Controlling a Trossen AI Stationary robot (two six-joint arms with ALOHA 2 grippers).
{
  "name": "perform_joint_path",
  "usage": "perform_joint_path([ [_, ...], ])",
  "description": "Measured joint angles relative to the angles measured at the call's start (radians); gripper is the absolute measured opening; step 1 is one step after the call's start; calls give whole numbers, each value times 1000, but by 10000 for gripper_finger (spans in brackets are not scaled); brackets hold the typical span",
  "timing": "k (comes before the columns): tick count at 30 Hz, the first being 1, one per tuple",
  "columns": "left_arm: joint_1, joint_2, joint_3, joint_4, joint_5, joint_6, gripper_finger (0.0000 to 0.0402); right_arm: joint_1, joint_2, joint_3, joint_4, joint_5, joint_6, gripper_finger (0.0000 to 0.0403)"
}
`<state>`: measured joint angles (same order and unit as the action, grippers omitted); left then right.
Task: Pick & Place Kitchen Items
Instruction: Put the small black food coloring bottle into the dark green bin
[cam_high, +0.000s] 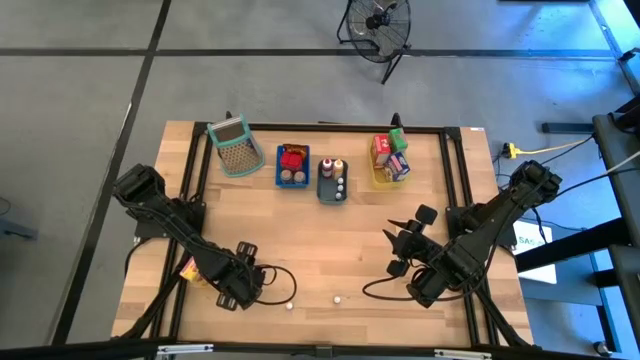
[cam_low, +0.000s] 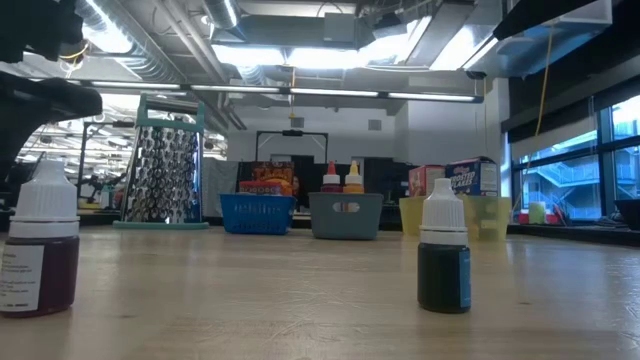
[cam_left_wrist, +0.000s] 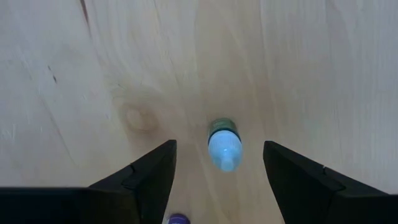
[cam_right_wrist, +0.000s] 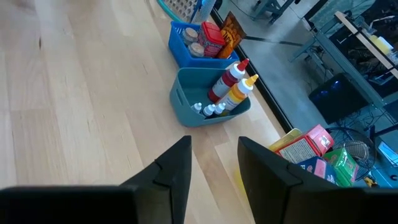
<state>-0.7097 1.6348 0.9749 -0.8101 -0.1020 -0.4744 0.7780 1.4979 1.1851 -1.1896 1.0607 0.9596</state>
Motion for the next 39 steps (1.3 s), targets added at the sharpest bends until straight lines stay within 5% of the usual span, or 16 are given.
perform_joint_path([
  [29, 25, 0, 0, 1, 17, 25, 68, 0, 0, 0, 0, -18, -2, 133],
  [39, 54, 0, 0, 73, 37, 25, 57, 0, 0, 0, 1, -18, -1, 133],
])
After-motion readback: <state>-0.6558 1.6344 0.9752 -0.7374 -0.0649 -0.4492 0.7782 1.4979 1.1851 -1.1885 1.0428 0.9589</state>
